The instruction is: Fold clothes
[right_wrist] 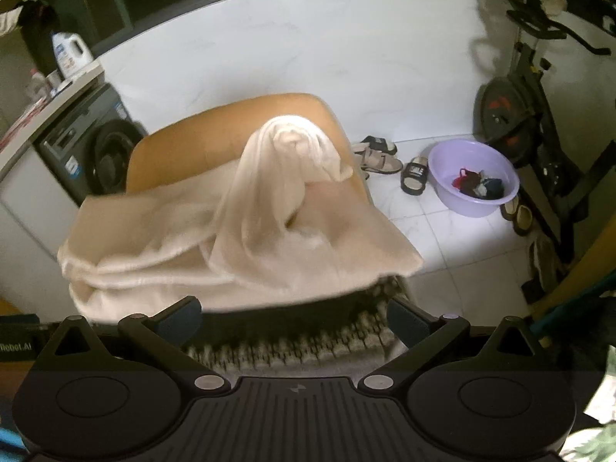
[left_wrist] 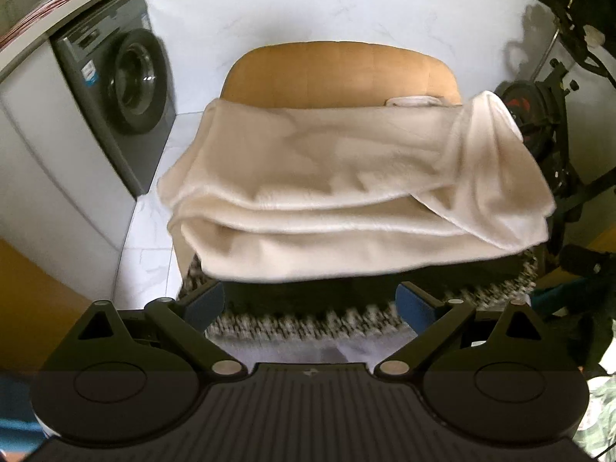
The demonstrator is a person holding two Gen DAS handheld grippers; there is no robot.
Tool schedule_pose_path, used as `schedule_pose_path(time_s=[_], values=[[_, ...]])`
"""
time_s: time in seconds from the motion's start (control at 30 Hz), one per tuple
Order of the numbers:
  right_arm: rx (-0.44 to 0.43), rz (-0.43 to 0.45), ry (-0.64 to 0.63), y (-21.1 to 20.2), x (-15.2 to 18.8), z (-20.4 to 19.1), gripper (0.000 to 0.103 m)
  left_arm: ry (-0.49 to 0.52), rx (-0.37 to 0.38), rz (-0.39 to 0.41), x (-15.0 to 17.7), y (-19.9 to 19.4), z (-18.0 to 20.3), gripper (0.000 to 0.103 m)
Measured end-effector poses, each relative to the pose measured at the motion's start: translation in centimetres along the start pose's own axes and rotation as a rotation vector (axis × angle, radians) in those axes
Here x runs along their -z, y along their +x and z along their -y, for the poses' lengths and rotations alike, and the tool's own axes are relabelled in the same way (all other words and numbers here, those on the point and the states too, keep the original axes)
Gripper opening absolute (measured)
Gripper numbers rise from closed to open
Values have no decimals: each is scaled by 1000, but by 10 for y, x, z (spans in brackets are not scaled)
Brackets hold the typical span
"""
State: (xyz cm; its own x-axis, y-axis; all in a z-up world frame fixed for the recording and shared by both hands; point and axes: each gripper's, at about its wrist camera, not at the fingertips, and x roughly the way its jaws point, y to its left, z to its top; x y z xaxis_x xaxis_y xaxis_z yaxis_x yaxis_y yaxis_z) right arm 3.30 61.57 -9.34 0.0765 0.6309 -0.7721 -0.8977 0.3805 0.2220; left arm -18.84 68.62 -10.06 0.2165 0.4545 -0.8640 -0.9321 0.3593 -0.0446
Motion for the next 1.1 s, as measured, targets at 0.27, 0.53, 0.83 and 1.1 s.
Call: schedule_pose_path(time_s=[0.27,0.53,0.83,1.1], values=[[-3,-56,-2,-45,56,16,102,1,-28,-14,66,-38,37,98],[11,-70,-15,-94,108,45,102,13,-34,-50,138,-62,78,98],[21,-104,6,-119,148,74,102,36,-46,-136,187,-66,110,98],[34,-92,24,-134,160,75,102,74,-54,-75,187,-84,118,98]])
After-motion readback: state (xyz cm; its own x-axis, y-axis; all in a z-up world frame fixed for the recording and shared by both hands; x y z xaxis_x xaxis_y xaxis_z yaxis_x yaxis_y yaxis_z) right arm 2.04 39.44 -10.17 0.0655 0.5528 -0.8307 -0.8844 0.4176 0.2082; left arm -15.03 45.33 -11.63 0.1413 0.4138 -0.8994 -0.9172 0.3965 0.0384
